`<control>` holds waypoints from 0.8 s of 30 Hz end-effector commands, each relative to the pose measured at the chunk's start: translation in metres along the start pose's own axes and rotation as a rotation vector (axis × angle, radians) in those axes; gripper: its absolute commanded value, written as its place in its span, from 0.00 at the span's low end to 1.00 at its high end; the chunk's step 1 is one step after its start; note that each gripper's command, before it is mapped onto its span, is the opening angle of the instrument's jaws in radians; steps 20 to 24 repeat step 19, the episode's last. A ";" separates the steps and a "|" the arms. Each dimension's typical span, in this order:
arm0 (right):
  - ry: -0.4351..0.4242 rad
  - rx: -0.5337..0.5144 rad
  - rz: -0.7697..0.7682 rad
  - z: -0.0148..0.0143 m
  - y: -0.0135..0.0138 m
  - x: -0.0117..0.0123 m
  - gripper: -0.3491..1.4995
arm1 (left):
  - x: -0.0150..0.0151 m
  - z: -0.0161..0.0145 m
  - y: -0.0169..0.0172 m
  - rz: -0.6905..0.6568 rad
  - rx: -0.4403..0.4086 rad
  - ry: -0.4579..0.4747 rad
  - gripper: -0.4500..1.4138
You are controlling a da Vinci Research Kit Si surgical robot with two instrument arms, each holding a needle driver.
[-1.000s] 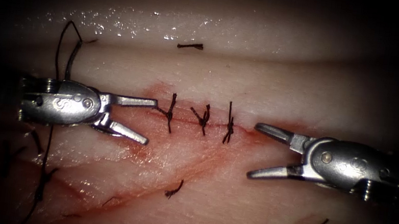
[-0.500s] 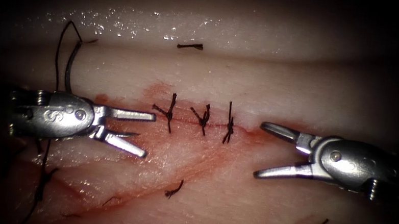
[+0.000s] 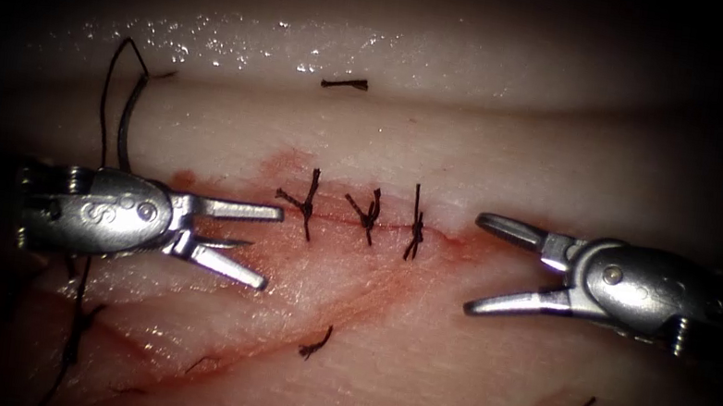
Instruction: Wound Closure
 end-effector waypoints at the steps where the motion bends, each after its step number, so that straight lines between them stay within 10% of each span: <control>1: -0.001 -0.002 -0.002 0.0011 0.0001 -0.0002 0.67 | -0.0004 0.0008 -0.0002 0.000 0.001 0.001 0.56; 24: -0.009 -0.008 0.006 0.0011 0.0002 0.0005 0.71 | -0.0004 0.0011 0.0001 0.001 0.005 -0.001 0.57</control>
